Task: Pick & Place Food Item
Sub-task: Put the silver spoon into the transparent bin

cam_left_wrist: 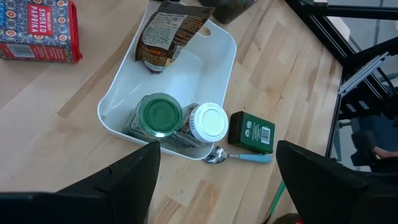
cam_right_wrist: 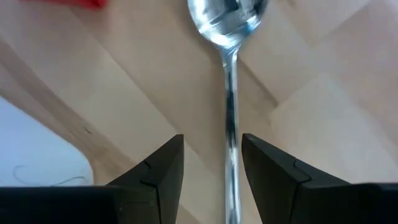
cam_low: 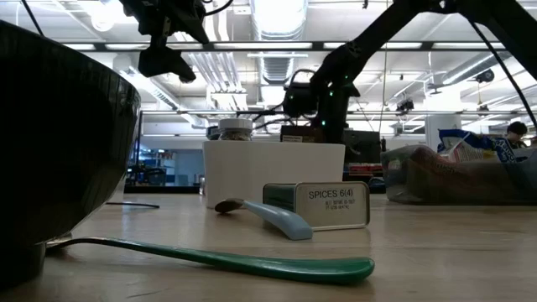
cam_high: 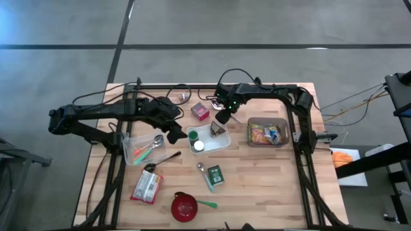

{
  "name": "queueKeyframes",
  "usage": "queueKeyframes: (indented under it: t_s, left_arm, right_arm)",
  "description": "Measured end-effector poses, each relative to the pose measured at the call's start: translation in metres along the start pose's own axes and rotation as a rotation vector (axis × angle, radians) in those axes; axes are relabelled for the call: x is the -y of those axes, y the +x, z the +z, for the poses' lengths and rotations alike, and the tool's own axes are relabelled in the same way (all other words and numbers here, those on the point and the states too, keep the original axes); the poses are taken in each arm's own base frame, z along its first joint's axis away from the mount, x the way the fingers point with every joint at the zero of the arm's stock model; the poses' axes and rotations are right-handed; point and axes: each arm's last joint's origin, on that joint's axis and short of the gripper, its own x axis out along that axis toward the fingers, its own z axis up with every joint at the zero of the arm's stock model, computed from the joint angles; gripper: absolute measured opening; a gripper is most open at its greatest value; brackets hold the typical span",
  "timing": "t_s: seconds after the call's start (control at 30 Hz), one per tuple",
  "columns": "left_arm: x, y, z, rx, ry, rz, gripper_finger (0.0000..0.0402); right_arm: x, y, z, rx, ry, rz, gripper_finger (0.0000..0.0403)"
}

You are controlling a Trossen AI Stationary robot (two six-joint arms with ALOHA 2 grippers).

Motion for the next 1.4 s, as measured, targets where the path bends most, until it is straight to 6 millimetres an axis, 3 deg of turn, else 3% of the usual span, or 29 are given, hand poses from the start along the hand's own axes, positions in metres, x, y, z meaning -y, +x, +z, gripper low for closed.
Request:
queueKeyframes:
  t_s: [0.23,0.43,0.87,1.17,1.4]
  left_arm:
    - [0.001,0.000,-0.001,-0.012,-0.014,-0.016,0.0325]
    - [0.002,0.000,-0.001,-0.015,-0.015,-0.017,0.0325]
    - [0.002,0.000,-0.001,-0.016,-0.053,-0.016,0.0325]
    - [0.002,0.000,0.002,0.050,-0.149,0.017,0.0325]
    - [0.010,-0.002,0.018,0.249,-0.143,-0.036,0.0325]
  right_arm:
    - [0.001,0.015,-0.002,-0.091,0.009,-0.011,0.0142]
    - [0.002,0.012,-0.001,-0.100,0.011,-0.018,0.0026]
    - [0.005,0.004,-0.004,-0.119,0.030,-0.031,0.0010]
    - [0.002,-0.040,-0.004,-0.006,0.025,0.011,0.0009]
    - [-0.003,-0.089,-0.008,0.117,0.030,0.099,0.0008]
